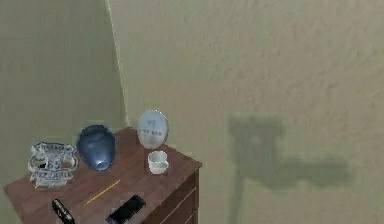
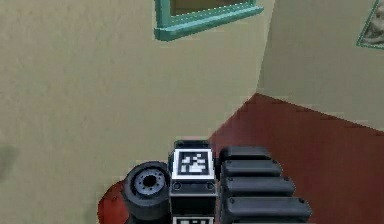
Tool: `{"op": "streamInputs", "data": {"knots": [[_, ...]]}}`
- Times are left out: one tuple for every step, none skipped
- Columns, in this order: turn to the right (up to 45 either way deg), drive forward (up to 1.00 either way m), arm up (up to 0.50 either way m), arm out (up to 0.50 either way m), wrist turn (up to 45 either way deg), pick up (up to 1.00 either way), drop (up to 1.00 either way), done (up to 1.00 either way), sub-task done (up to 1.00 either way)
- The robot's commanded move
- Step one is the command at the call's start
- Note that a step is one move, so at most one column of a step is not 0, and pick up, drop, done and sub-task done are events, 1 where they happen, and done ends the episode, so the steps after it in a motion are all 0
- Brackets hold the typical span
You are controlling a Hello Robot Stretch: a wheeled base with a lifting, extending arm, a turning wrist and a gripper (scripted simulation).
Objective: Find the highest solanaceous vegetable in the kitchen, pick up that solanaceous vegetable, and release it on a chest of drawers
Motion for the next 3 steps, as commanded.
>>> {"op": "streamInputs", "data": {"knots": [[45.0, 0.00, 0.00, 0.00, 0.0, 0.00, 0.00, 0.00, 0.00], [45.0, 0.00, 0.00, 0.00, 0.0, 0.00, 0.00, 0.00, 0.00], [18.0, 0.00, 0.00, 0.00, 0.0, 0.00, 0.00, 0.00, 0.00]]}}
